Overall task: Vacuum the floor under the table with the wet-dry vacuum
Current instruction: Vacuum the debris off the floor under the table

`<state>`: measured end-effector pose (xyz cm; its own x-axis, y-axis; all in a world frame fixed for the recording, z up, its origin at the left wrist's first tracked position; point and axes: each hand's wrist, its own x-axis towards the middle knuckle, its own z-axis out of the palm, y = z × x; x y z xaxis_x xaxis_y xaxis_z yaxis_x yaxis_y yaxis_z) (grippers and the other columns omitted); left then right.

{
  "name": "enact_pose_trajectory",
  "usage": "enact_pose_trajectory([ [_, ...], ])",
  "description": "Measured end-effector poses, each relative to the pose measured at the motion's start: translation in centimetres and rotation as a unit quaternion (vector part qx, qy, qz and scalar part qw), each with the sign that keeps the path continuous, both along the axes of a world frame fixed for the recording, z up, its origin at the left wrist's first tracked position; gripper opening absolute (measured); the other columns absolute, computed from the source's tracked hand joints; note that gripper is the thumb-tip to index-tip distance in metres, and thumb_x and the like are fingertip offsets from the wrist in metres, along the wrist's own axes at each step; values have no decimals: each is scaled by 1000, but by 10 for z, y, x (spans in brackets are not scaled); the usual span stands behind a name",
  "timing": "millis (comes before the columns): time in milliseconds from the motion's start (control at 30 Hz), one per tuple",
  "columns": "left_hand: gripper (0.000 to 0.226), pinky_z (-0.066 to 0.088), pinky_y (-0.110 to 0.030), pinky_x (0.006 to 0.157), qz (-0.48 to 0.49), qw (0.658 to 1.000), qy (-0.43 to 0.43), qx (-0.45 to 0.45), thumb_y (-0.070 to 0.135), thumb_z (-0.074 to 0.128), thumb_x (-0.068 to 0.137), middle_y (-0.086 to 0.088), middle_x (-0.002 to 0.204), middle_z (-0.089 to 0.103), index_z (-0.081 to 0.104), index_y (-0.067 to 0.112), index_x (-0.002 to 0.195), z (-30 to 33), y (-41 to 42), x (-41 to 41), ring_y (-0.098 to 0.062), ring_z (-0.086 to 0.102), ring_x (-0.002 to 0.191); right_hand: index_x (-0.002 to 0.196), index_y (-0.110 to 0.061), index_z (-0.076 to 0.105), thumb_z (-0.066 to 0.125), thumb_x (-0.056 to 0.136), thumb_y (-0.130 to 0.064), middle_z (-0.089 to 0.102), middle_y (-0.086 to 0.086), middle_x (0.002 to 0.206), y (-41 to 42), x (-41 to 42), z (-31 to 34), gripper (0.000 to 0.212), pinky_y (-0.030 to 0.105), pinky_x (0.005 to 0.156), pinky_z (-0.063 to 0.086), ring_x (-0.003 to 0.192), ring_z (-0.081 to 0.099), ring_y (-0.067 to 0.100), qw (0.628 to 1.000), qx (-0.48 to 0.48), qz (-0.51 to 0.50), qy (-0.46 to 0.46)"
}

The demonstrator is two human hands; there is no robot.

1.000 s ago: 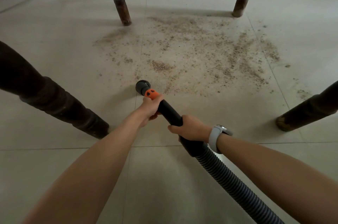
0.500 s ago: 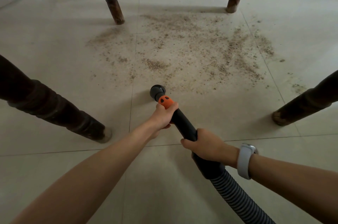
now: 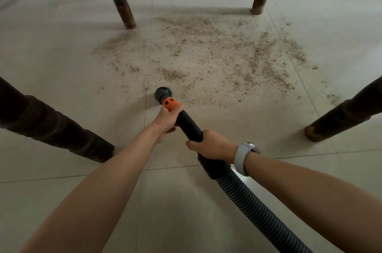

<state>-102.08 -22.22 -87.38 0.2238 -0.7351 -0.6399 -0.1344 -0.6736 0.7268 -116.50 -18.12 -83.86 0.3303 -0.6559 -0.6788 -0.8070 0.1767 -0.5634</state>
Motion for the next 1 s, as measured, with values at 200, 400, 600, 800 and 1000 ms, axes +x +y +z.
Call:
enact_pose_trajectory([
  [200, 62, 40, -26, 62, -35, 999, 2, 10, 43, 47, 94, -8, 117, 51, 25, 10, 142, -4, 17, -21, -17, 55, 88, 92, -12, 48, 55, 91, -39, 58, 5, 85, 21, -25, 4, 28, 24, 63, 45, 76, 57, 20, 1000, -9, -11, 8],
  [400, 67, 41, -25, 65, -76, 997, 14, 13, 42, 41, 97, -5, 112, 48, 10, 5, 144, -1, 37, -60, -16, 51, 91, 87, -16, 48, 56, 89, -42, 66, 6, 88, 47, -58, 7, 27, 27, 68, 51, 81, 65, 21, 999, -6, -42, 26],
  [600, 67, 42, -26, 65, -92, 996, 12, 19, 43, 41, 97, -6, 113, 49, 12, 6, 143, -1, 36, -66, -19, 52, 96, 94, -15, 48, 55, 89, -44, 62, 3, 87, 50, -64, 10, 30, 26, 68, 49, 79, 62, 19, 998, 0, -44, 35],
  [800, 67, 41, -26, 61, -48, 999, 5, 20, 43, 45, 95, -9, 117, 50, 17, 7, 144, 2, 6, -45, -19, 55, 90, 92, -11, 48, 55, 91, -40, 60, 6, 88, 14, -44, 3, 29, 25, 67, 43, 78, 57, 20, 1000, -5, -22, -4],
  [1000, 64, 40, -26, 60, -57, 998, 18, 30, 40, 47, 94, -6, 100, 50, 22, 7, 143, 3, 3, -42, -14, 53, 75, 89, -15, 47, 55, 91, -39, 54, -1, 73, 19, -40, 4, 26, 21, 54, 42, 69, 54, 16, 999, -10, -43, -10],
])
